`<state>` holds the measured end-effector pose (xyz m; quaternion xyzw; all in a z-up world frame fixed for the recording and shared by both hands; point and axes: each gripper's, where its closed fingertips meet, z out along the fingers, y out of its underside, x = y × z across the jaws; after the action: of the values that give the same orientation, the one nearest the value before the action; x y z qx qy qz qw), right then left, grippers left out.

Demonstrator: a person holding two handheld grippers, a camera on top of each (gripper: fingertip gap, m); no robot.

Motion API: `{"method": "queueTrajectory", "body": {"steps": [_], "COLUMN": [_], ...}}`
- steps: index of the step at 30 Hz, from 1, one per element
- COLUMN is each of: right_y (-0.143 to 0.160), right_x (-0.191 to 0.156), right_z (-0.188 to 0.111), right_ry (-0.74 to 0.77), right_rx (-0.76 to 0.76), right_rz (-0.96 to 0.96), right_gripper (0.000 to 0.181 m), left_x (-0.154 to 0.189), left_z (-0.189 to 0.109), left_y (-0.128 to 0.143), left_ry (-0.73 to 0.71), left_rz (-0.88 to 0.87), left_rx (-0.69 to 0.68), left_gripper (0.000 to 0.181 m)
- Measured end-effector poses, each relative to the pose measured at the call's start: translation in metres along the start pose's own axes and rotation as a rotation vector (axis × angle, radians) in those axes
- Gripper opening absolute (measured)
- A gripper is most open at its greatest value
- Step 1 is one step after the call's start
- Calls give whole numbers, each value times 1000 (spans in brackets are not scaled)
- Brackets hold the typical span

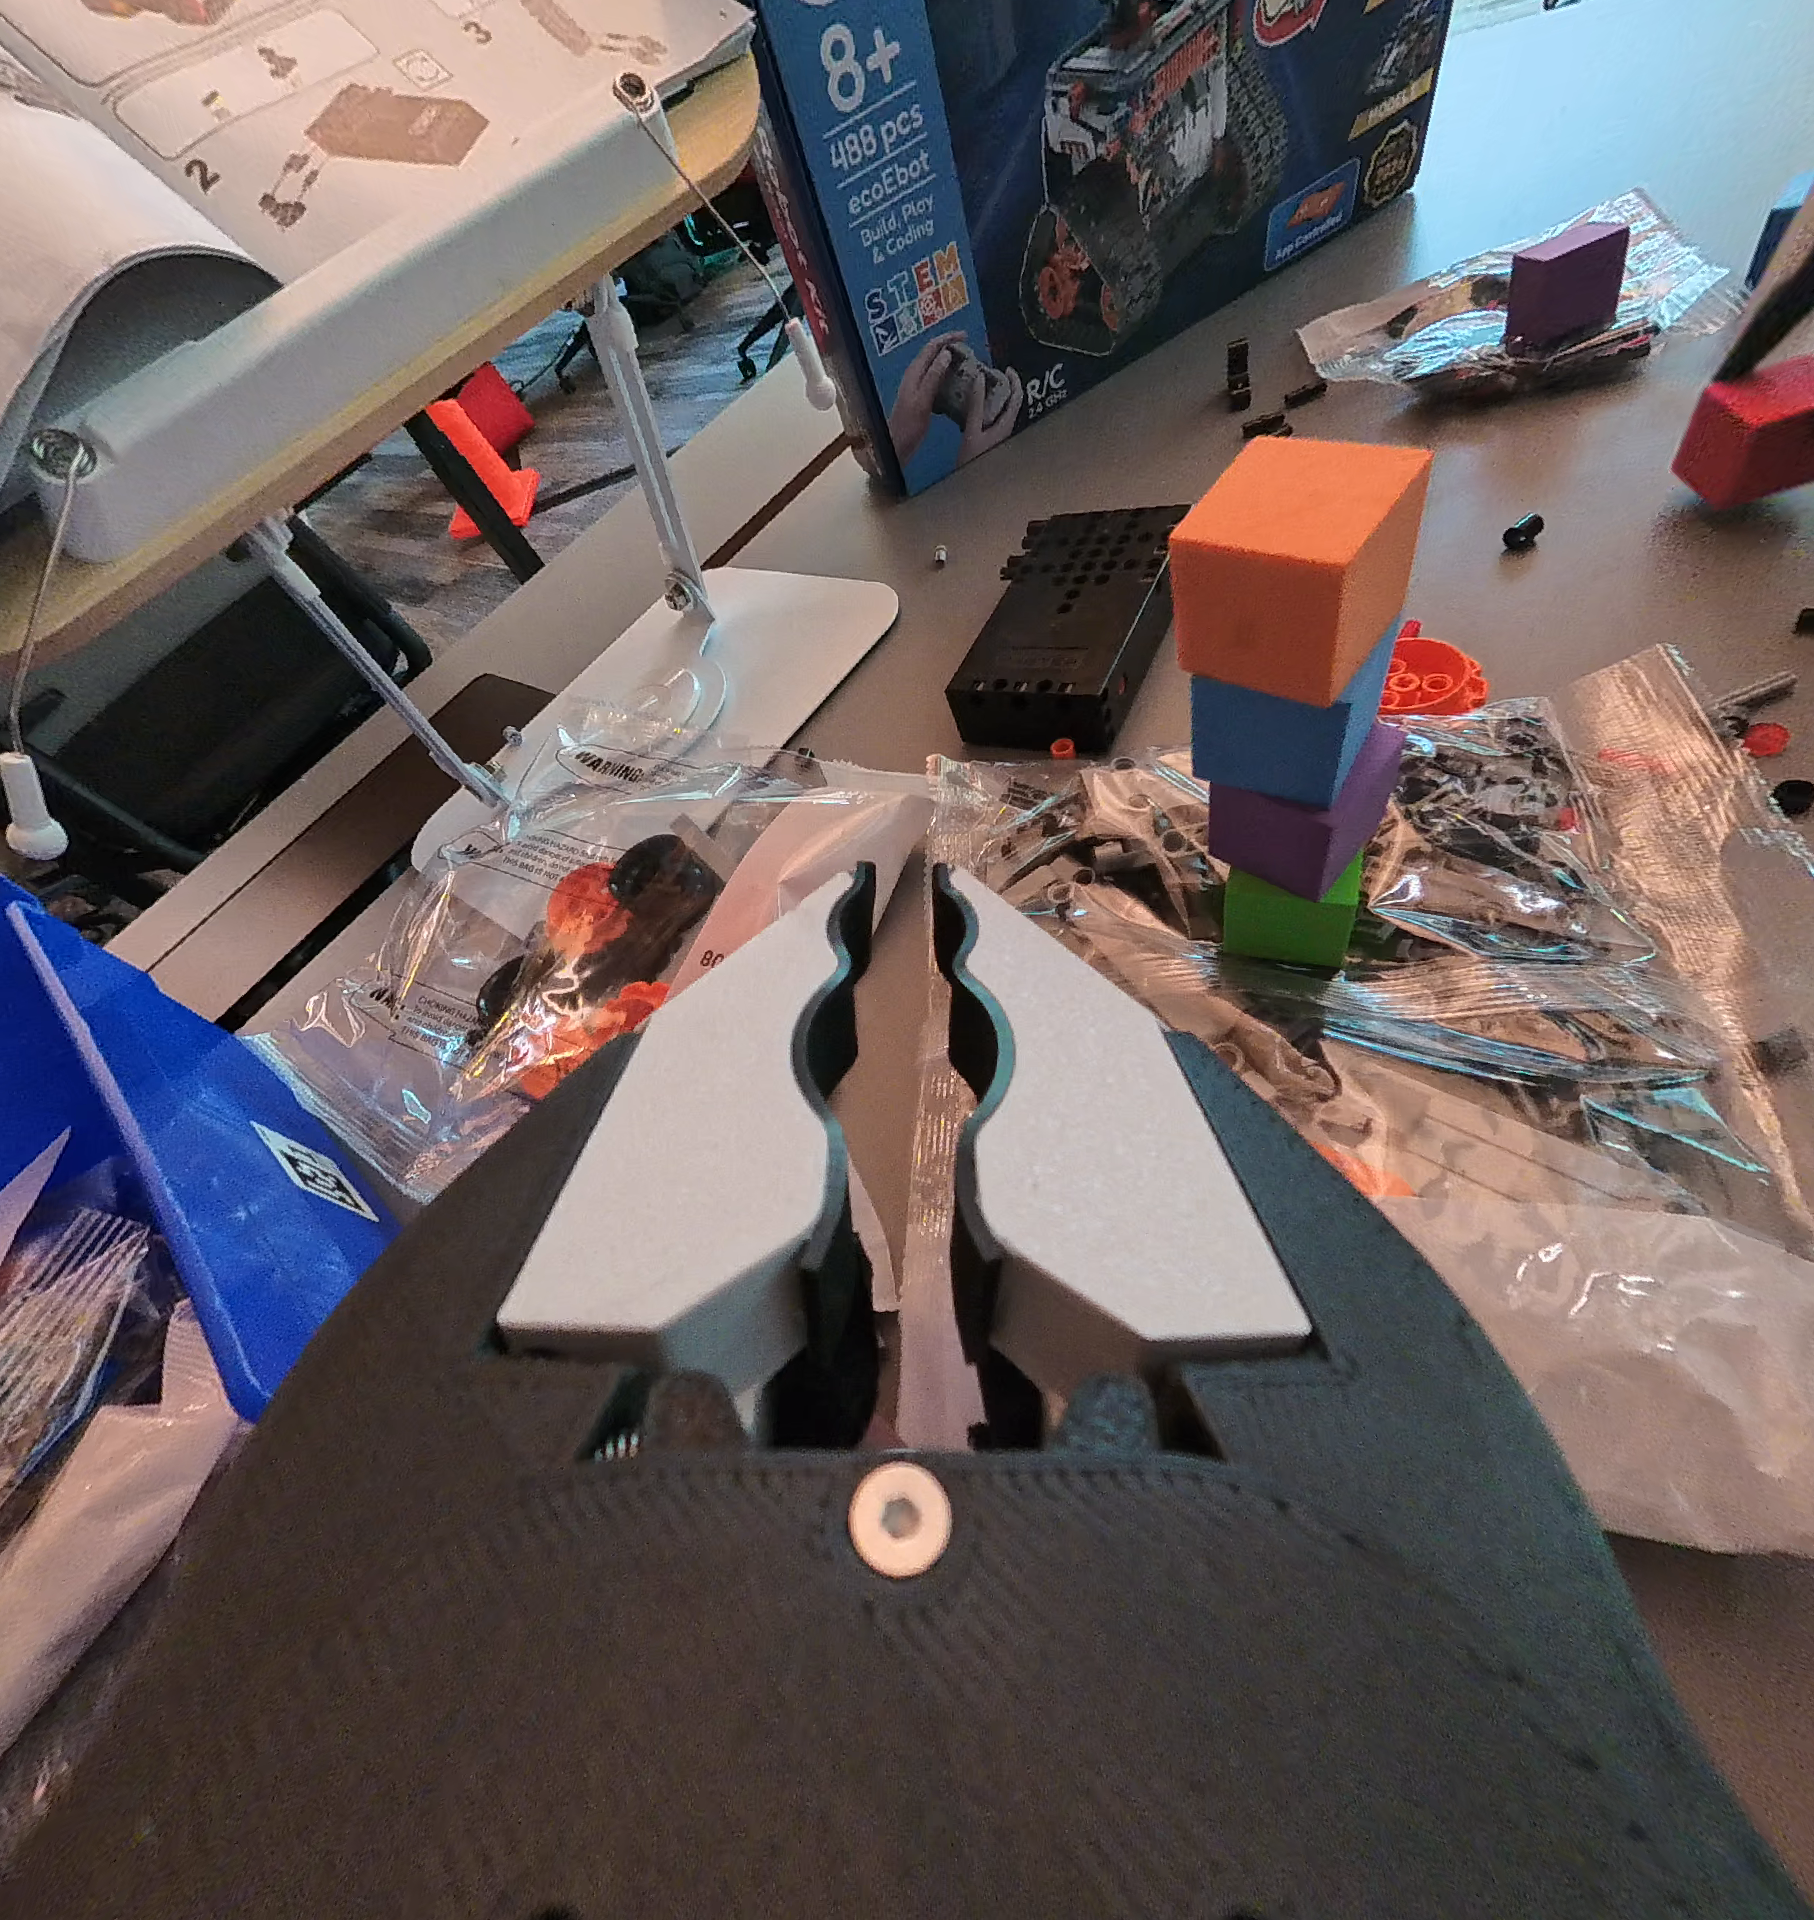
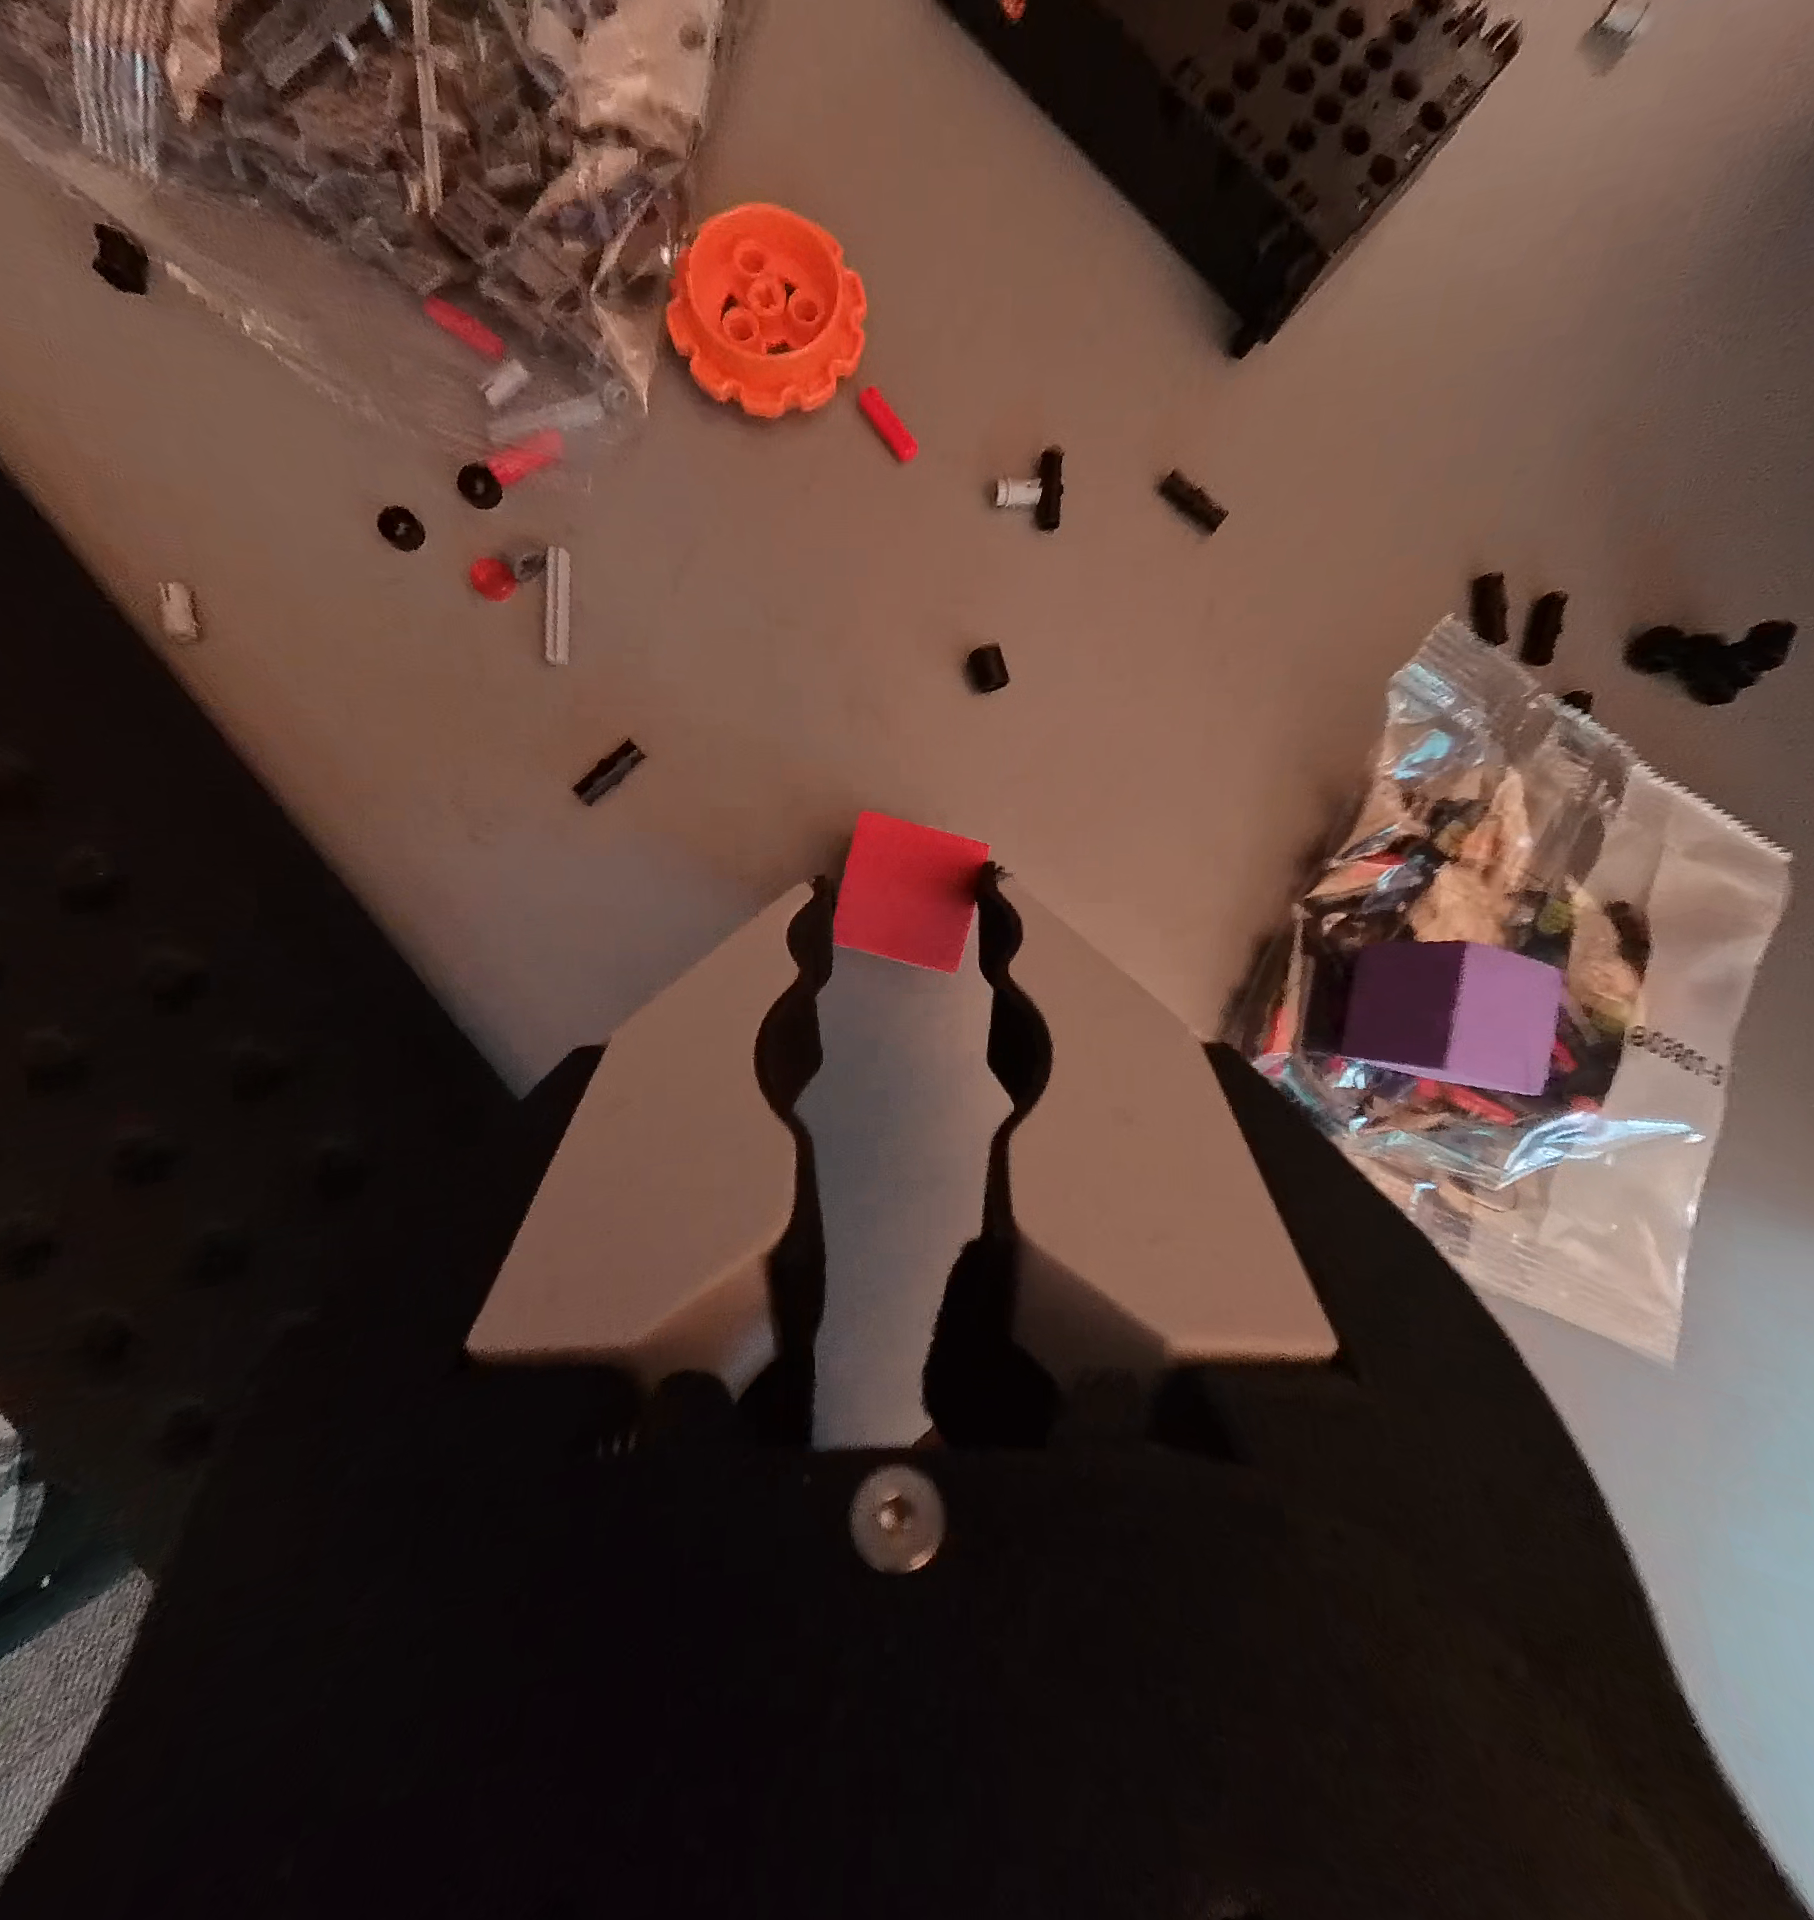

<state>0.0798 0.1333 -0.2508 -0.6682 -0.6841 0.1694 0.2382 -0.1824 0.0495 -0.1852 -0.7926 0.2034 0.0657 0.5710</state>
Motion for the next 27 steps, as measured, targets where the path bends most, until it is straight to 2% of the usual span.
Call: {"method": "queueTrajectory", "body": {"steps": [3,8,11,14,19,27], "right_y": [-30,-130,-185,-220,-235,-231], "right_x": [-1,-34,-58,-70,-79,-77], "right_z": [-14,-47,-57,-47,-18,1], "right_ry": [2,-52,-106,-140,-228,-215], "right_rx": [86,259,295,258,177,72], "right_rz": [-27,-206,-322,-395,-412,-433], "right_gripper": [26,26,27,27,27,27], "left_x": [-1,-2,-2,-2,-3,-1], "left_z": [0,0,0,0,-1,-1], "left_y": [1,1,1,2,1,1], "left_ry": [-3,-6,-6,-6,-9,-3], "left_rz": [-2,0,2,4,1,14], "left_rx": [-6,-5,-3,-7,-2,-7], "left_gripper": [9,9,9,9,8,9]}}
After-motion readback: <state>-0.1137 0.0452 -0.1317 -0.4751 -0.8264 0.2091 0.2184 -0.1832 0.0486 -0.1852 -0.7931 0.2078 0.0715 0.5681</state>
